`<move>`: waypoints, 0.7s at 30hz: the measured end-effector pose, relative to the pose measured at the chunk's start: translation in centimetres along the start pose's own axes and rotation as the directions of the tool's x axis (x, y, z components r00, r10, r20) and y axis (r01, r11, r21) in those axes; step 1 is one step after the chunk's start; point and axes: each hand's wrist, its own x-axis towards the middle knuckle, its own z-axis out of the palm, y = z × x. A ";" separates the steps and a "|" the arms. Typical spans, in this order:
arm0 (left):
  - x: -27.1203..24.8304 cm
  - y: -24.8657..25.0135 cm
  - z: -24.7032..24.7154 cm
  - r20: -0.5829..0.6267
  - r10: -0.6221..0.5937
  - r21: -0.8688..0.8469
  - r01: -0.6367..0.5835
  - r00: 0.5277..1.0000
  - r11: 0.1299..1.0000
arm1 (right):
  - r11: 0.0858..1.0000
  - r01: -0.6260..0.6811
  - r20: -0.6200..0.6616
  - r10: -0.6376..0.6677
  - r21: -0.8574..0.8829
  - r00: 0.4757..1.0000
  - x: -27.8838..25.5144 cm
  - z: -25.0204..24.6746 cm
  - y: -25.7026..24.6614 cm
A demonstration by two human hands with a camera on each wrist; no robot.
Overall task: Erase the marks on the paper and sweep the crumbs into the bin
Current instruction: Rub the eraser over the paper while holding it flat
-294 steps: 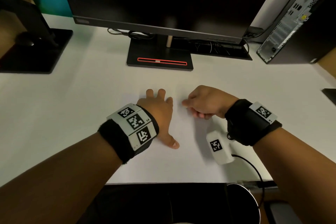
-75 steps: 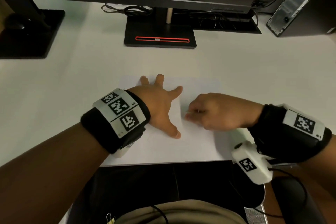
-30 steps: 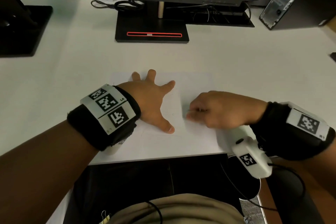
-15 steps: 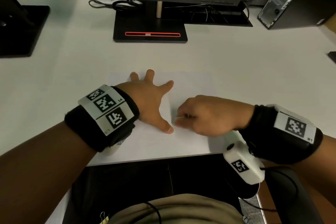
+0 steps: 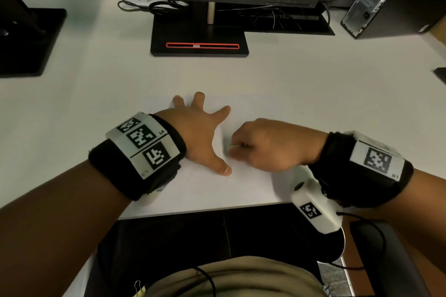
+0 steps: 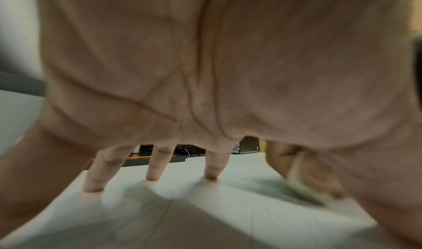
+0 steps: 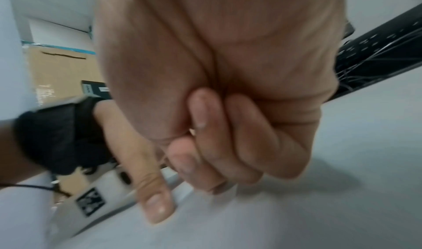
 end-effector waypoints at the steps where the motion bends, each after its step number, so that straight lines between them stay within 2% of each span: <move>1: 0.0 0.0 0.0 -0.002 0.003 0.000 -0.003 1.000 1.000 | 1.000 0.007 0.021 -0.007 0.001 1.000 0.0 0.1 -0.3; 6: -0.1 0.0 0.0 -0.002 0.000 0.000 0.000 1.000 1.000 | 0.998 -0.051 -0.055 0.053 0.033 0.997 0.5 -0.9 0.2; 10: 0.0 0.0 -0.1 -0.002 0.006 -0.002 -0.006 1.000 1.000 | 1.000 0.013 0.041 -0.014 0.019 0.999 0.5 -0.1 -0.8; 14: -0.2 0.1 0.0 -0.002 -0.003 0.002 0.003 1.000 1.000 | 0.998 -0.055 -0.044 0.057 0.038 0.997 0.8 -1.1 -0.1; 18: -0.2 0.1 -0.1 -0.007 0.010 0.004 -0.010 1.000 1.000 | 1.000 0.010 0.061 -0.010 0.012 0.998 0.3 -0.1 -1.1; 21: -0.3 0.1 0.0 -0.003 0.001 -0.001 -0.001 1.000 1.000 | 0.996 -0.060 -0.024 0.061 0.060 0.998 0.8 -1.1 -0.1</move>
